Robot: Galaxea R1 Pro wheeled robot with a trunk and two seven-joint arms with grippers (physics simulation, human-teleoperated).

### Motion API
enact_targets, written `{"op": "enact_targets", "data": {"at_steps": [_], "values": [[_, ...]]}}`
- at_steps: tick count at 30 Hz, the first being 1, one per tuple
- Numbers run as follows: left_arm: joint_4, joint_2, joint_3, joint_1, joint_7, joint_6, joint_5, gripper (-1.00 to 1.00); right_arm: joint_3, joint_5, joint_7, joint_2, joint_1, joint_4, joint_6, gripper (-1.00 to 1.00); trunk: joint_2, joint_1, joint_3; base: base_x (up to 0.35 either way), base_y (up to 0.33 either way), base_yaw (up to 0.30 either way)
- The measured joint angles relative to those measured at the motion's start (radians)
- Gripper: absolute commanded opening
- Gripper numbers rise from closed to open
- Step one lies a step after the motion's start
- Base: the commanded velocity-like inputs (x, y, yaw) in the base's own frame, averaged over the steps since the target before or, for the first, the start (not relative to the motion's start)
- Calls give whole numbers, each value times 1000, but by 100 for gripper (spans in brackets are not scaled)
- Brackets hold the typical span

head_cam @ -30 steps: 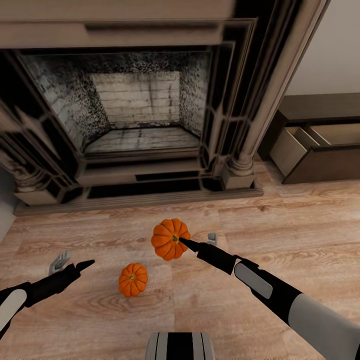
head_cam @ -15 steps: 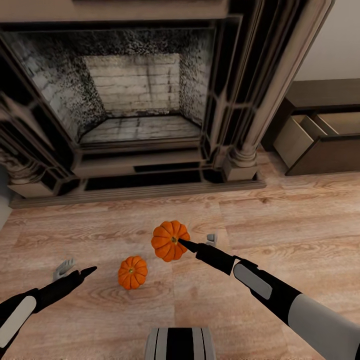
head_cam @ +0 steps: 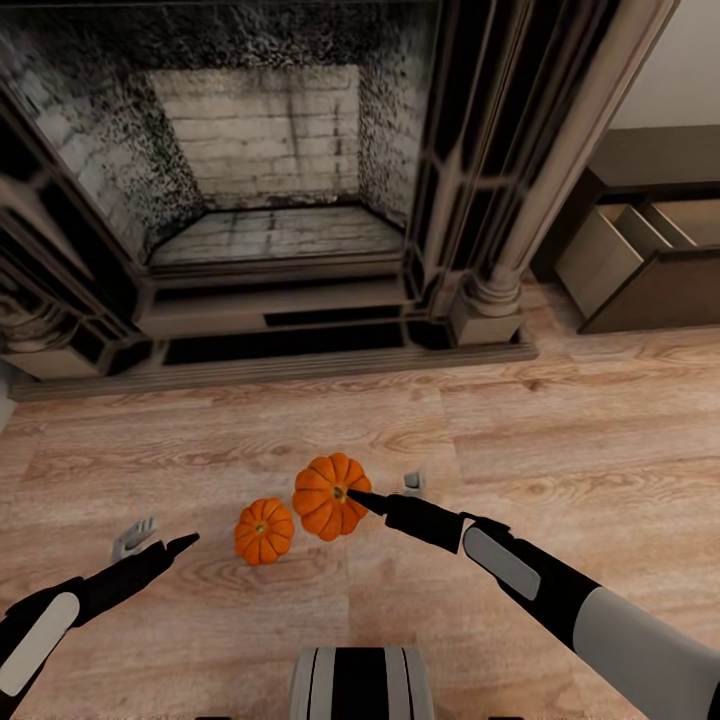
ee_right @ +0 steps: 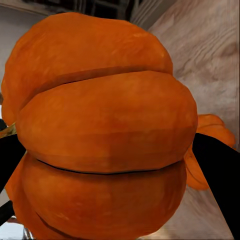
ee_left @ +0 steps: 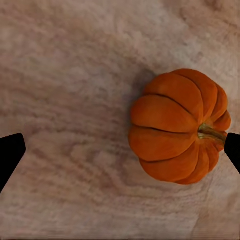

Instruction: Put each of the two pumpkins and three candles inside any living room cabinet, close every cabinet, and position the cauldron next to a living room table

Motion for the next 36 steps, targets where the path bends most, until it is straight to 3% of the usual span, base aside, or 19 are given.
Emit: {"op": "enact_targets", "data": {"at_steps": [5, 7, 10, 12, 18, 21, 25, 36], "values": [[-5, 1, -2, 0, -16, 0, 0, 100, -1, 4, 0, 1, 0, -18, 6, -100, -1, 2, -19, 0, 0, 0], [-3, 2, -4, 0, -79, -1, -4, 100, -2, 4, -1, -1, 0, -58, 14, -100, -2, 3, -27, 0, 0, 0], [-4, 1, -5, -2, -166, -3, -54, 100, -2, 4, -41, -6, 0, -128, 16, -100, -2, 4, -39, 0, 0, 0], [-5, 0, -4, -4, -178, -4, -83, 100, 0, 5, -71, -7, 0, -176, 17, -100, -3, 5, -46, 0, 0, 0], [-5, -3, -2, -6, -192, -5, -103, 100, 0, 9, -205, -5, 0, -366, 16, -100, -4, 8, -70, 0, 0, 0], [-7, -12, -2, -6, -193, -7, -104, 100, 0, 12, -247, -4, 0, -417, 15, -100, -5, 9, -81, 0, 0, 0], [-9, -34, -3, -6, -192, -27, -107, 100, 0, 18, -260, -5, 0, -435, 12, -100, -6, 11, -97, 0, 0, 0], [-11, -38, -3, -6, -192, -39, -106, 100, 0, 21, -266, -4, 0, -440, 8, -100, -8, 16, -139, 0, 0, 0]]}}
